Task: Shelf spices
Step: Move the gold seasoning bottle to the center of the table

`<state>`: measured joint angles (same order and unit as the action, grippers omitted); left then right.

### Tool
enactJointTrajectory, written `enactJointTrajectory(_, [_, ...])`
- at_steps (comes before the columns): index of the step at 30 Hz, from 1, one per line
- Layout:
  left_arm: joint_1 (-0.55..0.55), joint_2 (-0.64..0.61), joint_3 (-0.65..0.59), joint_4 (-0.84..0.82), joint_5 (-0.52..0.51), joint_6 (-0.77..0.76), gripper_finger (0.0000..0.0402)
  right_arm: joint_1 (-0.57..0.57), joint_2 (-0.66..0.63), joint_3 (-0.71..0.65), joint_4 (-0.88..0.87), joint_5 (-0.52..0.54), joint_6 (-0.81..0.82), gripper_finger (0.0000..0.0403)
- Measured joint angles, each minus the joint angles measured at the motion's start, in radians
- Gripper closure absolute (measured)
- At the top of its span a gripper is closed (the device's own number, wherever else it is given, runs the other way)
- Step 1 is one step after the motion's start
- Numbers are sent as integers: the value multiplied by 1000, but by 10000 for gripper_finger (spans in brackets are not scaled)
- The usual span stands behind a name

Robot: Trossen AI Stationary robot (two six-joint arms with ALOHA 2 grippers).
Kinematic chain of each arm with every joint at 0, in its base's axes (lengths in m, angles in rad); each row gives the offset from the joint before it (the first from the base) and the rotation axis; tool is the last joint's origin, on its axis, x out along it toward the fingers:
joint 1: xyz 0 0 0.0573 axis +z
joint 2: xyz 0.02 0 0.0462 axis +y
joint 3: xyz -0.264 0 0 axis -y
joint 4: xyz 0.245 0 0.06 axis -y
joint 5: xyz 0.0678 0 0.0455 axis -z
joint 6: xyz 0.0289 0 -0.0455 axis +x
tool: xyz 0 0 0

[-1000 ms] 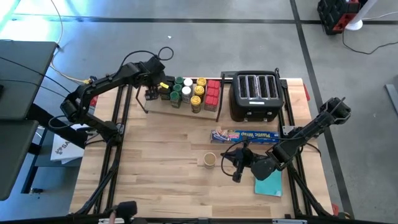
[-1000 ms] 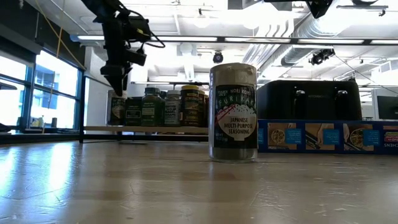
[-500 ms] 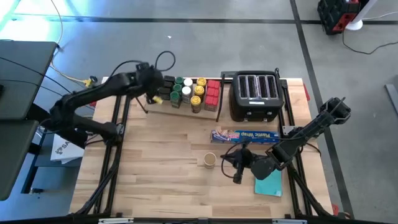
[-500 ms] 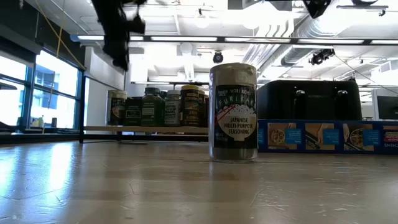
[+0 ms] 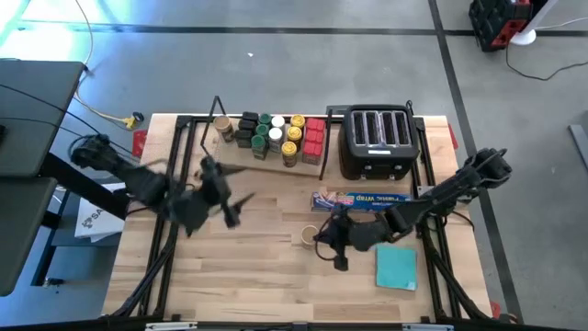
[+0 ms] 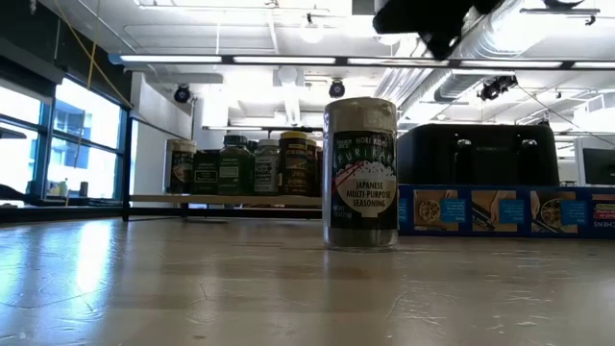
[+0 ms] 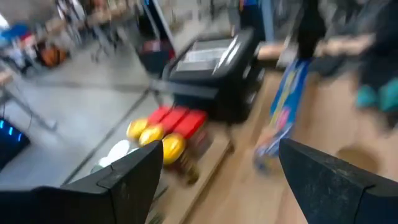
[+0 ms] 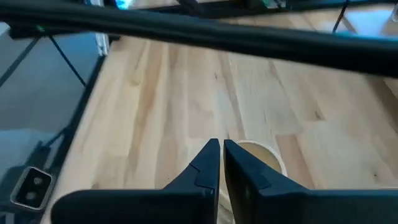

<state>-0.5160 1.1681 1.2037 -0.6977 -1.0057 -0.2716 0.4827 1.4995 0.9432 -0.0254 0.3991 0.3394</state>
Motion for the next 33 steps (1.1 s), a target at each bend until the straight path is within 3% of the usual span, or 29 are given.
enactJointTrajectory(3, [-118,39,0,95,-130,11,88,-45,41,12,-3,-77,-2,394])
enactJointTrajectory(7, [-199,72,0,118,-197,-5,88,-82,85,13,-6,-137,6,401])
enactJointTrajectory(17, [-212,81,0,116,-201,-49,88,-178,180,19,55,-182,8,402])
enactJointTrajectory(21, [-212,81,0,116,-195,-41,88,-226,216,18,158,-194,-52,403])
enactJointTrajectory(29, [-212,81,0,114,-156,-73,88,-344,335,16,441,-331,-138,403])
enactJointTrajectory(33, [-212,81,0,113,-139,-94,88,-397,421,94,495,-375,-183,403])
